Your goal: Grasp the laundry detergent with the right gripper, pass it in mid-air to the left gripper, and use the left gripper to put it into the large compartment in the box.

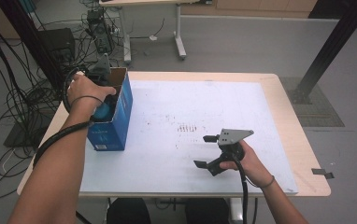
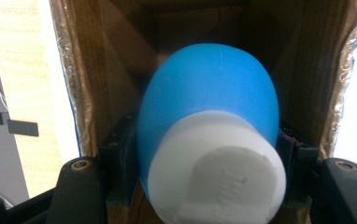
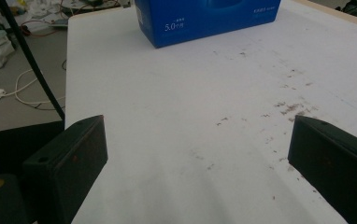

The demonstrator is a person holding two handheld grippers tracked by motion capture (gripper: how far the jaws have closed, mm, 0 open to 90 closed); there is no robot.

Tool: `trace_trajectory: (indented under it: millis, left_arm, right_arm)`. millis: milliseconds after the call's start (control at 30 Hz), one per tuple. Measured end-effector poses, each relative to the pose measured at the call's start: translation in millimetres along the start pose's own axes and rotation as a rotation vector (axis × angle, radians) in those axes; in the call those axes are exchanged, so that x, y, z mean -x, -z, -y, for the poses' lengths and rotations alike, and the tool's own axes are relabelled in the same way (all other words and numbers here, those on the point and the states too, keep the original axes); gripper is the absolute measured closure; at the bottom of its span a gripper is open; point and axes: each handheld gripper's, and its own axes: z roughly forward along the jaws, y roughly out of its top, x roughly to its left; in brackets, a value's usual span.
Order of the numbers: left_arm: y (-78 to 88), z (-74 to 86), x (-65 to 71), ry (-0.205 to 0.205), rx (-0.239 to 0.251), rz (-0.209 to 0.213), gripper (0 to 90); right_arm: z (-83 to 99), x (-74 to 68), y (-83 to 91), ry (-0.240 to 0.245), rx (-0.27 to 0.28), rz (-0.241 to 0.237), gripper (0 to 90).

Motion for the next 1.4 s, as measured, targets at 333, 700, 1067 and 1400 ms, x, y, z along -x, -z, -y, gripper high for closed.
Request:
trace_trajectory:
  millis: [333, 700, 1067, 1400]
  left_arm:
    - [-0.7, -2.7, 1.4, -0.002, -0.002, -0.004, 37.0]
    - [-0.7, -3.0, -0.8, -0.005, -0.004, -0.001, 37.0]
    - [-1.0, -2.4, -2.7, 0.002, -0.001, 0.003, 37.0]
    - [-1.2, -3.2, -2.3, 0.001, -0.003, 0.001, 37.0]
  right_arm:
    - [2.5, -0.6, 2.2, -0.006, -0.004, 0.006, 4.7]
    - [0.1, -0.4, 0.0, -0.001, -0.007, 0.003, 4.8]
    - [-1.6, -0.6, 0.0, 0.000, -0.010, 0.004, 4.7]
    - [-2.0, -0.4, -1.3, 0.000, -0.012, 0.002, 4.8]
